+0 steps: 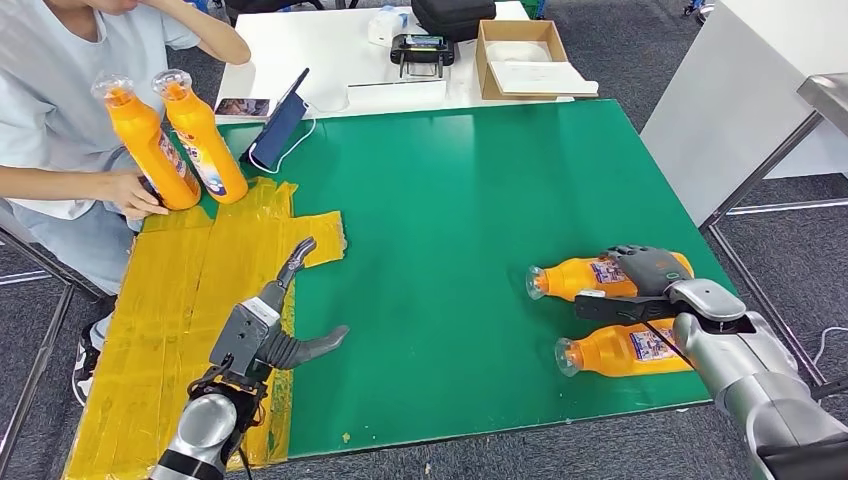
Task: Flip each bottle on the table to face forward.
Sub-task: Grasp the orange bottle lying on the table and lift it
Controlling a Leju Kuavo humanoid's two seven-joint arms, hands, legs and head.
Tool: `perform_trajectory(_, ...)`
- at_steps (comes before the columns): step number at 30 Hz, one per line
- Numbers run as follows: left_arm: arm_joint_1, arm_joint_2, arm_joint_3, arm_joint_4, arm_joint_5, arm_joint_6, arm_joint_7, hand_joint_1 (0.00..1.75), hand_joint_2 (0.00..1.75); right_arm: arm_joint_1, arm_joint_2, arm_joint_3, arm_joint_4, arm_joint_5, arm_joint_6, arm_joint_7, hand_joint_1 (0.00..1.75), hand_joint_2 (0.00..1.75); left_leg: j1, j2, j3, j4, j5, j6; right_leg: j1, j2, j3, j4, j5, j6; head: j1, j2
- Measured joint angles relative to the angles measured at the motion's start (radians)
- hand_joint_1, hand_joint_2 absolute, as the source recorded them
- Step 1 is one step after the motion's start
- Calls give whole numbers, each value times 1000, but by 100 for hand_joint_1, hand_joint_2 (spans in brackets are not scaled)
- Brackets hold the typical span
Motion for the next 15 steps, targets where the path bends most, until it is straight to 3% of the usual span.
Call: perform_trajectory(15, -24, 0, -11, 45, 6, -5, -1, 0, 175, -72, -15, 74, 91, 1, 33, 60, 127, 175, 0, 0, 3, 0, 0, 0, 0, 0, 4, 0, 0, 0, 0, 0)
